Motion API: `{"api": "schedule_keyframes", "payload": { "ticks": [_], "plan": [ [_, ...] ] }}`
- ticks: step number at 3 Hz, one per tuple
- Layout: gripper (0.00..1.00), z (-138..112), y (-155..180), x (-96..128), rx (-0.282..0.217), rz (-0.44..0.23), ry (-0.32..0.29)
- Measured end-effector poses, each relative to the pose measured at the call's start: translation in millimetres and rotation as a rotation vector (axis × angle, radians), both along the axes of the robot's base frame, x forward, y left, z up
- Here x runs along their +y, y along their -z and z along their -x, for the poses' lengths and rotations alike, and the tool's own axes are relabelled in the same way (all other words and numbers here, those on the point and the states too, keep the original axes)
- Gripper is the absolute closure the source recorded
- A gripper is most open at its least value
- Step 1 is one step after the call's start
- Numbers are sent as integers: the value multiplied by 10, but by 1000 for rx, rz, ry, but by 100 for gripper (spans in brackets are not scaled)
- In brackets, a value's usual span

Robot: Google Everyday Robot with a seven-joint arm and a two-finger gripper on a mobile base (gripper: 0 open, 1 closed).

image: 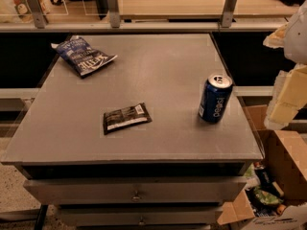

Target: Pick rxbar chocolate

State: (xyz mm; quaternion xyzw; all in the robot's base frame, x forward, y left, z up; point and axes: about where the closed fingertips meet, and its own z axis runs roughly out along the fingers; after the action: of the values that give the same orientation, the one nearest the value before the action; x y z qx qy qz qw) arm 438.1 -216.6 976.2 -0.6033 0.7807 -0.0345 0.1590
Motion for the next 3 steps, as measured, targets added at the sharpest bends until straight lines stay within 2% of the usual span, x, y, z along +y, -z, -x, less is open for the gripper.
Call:
{"api": "schedule_keyframes", "payload": {
  "ticks": [1, 2, 3],
  "plan": [
    [0, 0, 0, 0, 0, 0, 0],
    [0, -67, -20, 152, -23, 16, -30],
    [0, -240, -16, 554, -56, 88, -97]
  ]
}}
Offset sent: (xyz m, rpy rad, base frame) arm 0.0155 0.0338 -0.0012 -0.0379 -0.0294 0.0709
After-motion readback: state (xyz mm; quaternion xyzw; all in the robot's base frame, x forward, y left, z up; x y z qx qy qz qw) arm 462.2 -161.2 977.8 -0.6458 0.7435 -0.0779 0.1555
